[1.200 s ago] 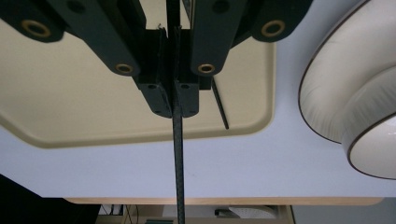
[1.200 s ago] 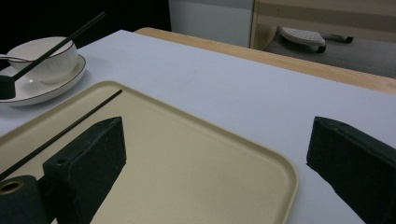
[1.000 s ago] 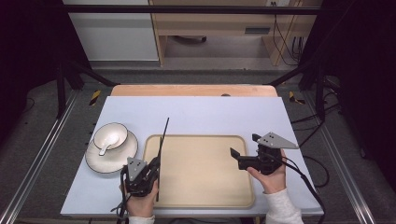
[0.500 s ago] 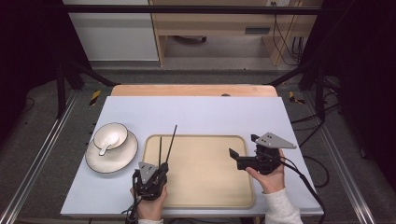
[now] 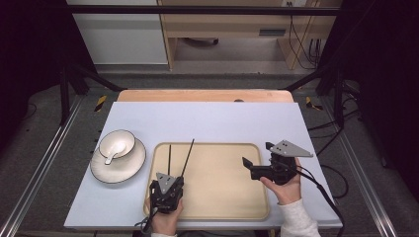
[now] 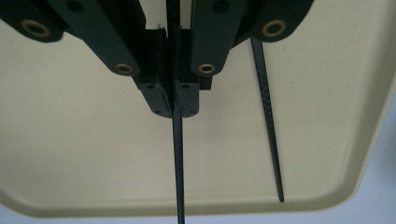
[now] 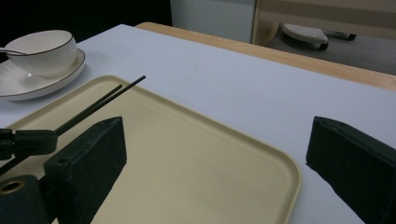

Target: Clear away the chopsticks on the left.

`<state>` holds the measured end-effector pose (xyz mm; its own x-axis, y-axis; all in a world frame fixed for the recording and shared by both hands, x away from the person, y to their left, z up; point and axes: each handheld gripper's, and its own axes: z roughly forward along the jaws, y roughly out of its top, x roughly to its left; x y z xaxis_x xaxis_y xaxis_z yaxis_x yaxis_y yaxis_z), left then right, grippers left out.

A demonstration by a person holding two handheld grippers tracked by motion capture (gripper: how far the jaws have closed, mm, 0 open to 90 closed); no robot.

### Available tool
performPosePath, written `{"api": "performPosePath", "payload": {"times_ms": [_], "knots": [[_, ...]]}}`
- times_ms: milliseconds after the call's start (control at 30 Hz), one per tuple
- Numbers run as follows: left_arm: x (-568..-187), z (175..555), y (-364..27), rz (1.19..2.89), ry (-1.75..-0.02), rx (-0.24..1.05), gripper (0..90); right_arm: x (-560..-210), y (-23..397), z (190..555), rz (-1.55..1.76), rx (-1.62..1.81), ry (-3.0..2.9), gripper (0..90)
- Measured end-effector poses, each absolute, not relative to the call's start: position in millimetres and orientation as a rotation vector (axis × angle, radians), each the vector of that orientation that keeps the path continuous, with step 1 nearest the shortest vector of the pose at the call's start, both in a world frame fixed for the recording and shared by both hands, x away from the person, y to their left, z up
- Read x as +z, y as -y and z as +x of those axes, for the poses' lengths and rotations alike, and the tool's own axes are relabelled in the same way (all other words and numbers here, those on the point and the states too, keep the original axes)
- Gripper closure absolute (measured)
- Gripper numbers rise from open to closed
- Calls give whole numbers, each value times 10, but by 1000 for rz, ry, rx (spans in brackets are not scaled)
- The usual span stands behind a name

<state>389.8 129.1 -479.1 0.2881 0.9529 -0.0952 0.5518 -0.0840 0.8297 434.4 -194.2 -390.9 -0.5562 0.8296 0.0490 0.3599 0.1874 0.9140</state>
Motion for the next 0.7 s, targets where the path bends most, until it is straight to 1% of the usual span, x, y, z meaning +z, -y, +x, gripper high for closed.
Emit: {"api": "performPosePath", "payload": {"times_ms": [133,467,600,667,700], "knots": [[-4798,3918,-1278,1790,-1381,612,850,-3907,1942,4342,1113,1348,-2004,52],[-4797,3939,-1281,1814,-1377,587,835,-3900,1951,4338,1107,1347,-2002,53],[-4757,3939,-1318,1799,-1345,580,800,-3893,1960,4335,1110,1346,-1998,53],[-4684,3942,-1369,1783,-1316,574,758,-3887,1965,4333,1114,1347,-1991,52],[-4650,3947,-1390,1780,-1303,569,758,-3885,1970,4334,1114,1348,-1988,52]]}}
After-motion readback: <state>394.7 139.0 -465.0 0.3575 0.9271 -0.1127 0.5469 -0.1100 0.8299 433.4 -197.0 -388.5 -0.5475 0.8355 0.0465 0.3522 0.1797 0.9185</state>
